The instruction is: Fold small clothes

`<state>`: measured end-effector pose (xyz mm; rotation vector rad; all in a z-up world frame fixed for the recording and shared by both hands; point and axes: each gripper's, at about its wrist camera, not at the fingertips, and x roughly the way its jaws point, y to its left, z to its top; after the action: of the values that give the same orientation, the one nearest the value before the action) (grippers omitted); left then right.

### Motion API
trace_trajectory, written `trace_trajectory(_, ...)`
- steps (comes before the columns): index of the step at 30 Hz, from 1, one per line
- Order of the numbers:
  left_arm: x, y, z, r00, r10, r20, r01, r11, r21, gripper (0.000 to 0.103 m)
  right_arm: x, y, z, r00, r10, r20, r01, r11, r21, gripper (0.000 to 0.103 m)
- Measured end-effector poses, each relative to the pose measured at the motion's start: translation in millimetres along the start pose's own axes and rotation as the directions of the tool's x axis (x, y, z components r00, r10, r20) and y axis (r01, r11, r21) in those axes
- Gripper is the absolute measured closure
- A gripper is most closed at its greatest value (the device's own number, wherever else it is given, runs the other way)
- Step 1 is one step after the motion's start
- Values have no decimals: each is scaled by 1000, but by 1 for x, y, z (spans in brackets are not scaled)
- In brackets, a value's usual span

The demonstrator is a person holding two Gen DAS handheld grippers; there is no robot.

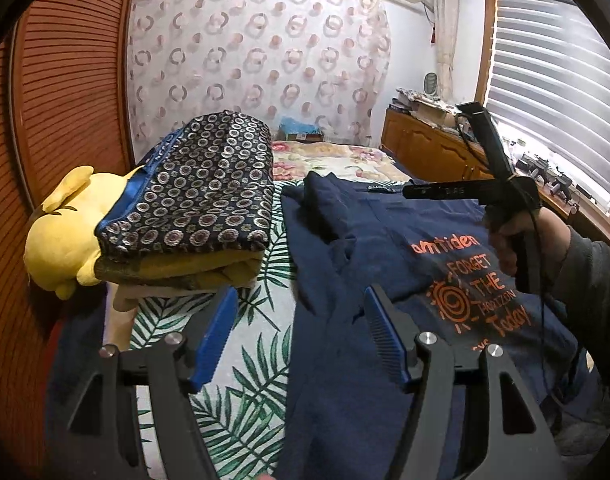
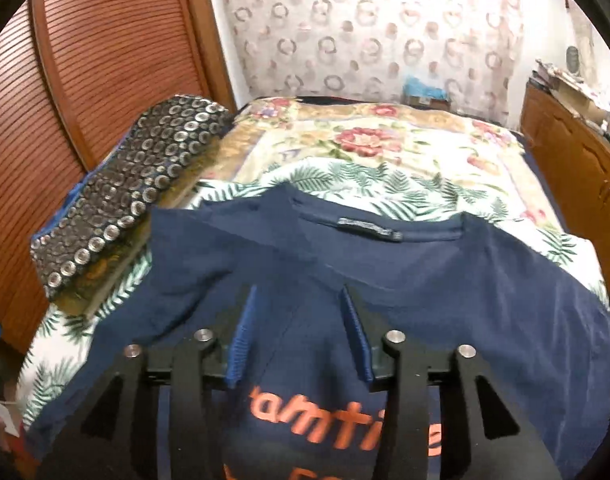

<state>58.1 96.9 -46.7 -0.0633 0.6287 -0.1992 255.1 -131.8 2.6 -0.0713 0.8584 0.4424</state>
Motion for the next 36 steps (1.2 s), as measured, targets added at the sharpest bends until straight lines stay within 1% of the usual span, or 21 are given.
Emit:
trace_trajectory(2, 4, -3, 0, 1000, 1, -8, -1, 1000, 6, 38, -6, -1, -3, 1000, 8, 6, -8, 1000, -14, 59)
trace_trajectory(4, 8, -6, -1, 1000, 0, -16, 0, 1000, 9, 38, -13, 0, -8, 999, 41, 0, -41, 999, -29, 59)
trace_trajectory(6, 11, -7, -2, 1000, -1, -24, 1, 1000, 6, 38, -18, 5, -21, 995, 94, -20, -95, 994, -51, 59)
trace_trajectory(8, 13, -8, -3, 1000, 0, -31, 1, 1000, 4, 38, -20, 13, -33, 991, 123, -45, -126, 989, -78, 59)
trace_trajectory(11, 16, -10, -6, 999, -5, -39, 5, 1000, 3, 38, -18, 30, -55, 980, 169, -105, -181, 976, -120, 59)
trace_trajectory(13, 18, -11, -7, 999, -5, -44, 5, 1000, 7, 38, -14, 41, -66, 975, 175, -138, -195, 969, -154, 59)
trace_trajectory(15, 18, -12, -7, 999, -5, -48, 5, 1000, 10, 38, -10, 50, -73, 974, 162, -157, -190, 964, -187, 60)
trace_trajectory(17, 17, -12, -8, 999, -5, -48, 5, 1000, 12, 38, -6, 55, -79, 976, 142, -168, -177, 961, -212, 66)
trace_trajectory(19, 16, -12, -9, 999, -5, -47, 5, 1000, 12, 38, -5, 56, -80, 979, 130, -156, -164, 961, -223, 71)
trace_trajectory(21, 16, -12, -8, 999, -3, -48, 3, 1000, 9, 38, -5, 57, -80, 975, 152, -160, -186, 956, -227, 89)
trace_trajectory(23, 16, -11, -7, 999, -2, -48, 2, 1000, 6, 38, -6, 58, -83, 973, 165, -161, -201, 950, -239, 99)
trace_trajectory(24, 15, -11, -7, 999, -1, -47, 1, 1000, 5, 38, -8, 58, -84, 971, 174, -161, -210, 949, -237, 101)
trace_trajectory(26, 16, -10, -7, 999, -1, -47, 2, 1000, 4, 38, -15, 56, -82, 972, 184, -145, -214, 949, -231, 102)
trace_trajectory(28, 15, -11, -5, 999, -1, -46, 1, 1000, 11, 38, -31, 54, -81, 973, 196, -120, -219, 949, -228, 102)
trace_trajectory(31, 18, -13, -1, 999, -2, -44, 3, 1000, 18, 37, -56, 52, -88, 972, 212, -101, -230, 944, -235, 103)
trace_trajectory(34, 25, -18, 5, 999, -4, -48, 5, 1000, 30, 37, -61, 53, -98, 978, 180, -105, -201, 947, -249, 102)
trace_trajectory(35, 29, -20, 8, 999, -6, -49, 8, 999, 39, 37, -59, 52, -100, 977, 181, -113, -204, 948, -245, 98)
trace_trajectory(36, 32, -22, 11, 999, -7, -53, 10, 999, 45, 37, -57, 50, -102, 977, 176, -119, -201, 949, -242, 87)
